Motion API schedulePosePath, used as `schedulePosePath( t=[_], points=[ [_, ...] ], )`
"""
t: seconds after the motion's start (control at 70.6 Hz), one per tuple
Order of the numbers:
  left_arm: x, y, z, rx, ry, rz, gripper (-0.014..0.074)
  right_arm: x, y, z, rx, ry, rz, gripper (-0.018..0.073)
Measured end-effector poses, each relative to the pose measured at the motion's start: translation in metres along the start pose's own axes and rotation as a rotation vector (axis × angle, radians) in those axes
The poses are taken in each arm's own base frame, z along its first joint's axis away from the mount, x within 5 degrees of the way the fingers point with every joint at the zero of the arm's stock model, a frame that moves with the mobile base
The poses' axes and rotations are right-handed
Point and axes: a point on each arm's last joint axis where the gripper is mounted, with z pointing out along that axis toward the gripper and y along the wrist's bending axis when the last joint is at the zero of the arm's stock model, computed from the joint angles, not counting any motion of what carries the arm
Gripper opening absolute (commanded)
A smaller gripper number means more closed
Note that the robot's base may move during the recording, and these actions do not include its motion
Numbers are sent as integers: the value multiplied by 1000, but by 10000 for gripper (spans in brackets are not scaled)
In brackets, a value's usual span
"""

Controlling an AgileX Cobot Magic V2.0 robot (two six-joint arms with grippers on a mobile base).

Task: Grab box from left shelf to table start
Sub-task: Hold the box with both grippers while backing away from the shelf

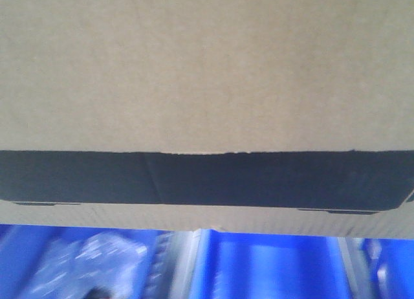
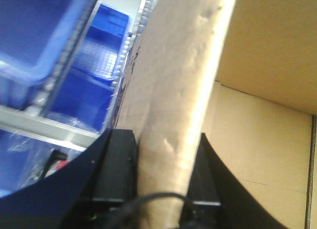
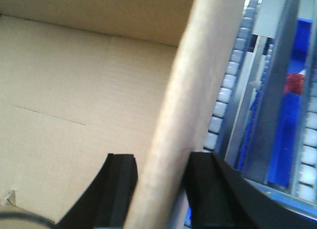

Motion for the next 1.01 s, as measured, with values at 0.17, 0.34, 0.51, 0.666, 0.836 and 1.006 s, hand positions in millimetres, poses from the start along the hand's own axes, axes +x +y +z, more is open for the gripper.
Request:
schedulePosePath(
  t=[0.17,0.34,0.51,0.666,0.836,1.006],
  points=[
    [0,0,0,0,0,0,-104,0,0,0,0,0,0,57],
    [0,0,0,0,0,0,-104,0,0,0,0,0,0,57],
    [0,0,0,0,0,0,-104,0,0,0,0,0,0,57],
    [0,0,0,0,0,0,-104,0,0,0,0,0,0,57],
    [0,0,0,0,0,0,-104,0,0,0,0,0,0,57],
    [0,0,0,0,0,0,-104,0,0,0,0,0,0,57]
  ],
)
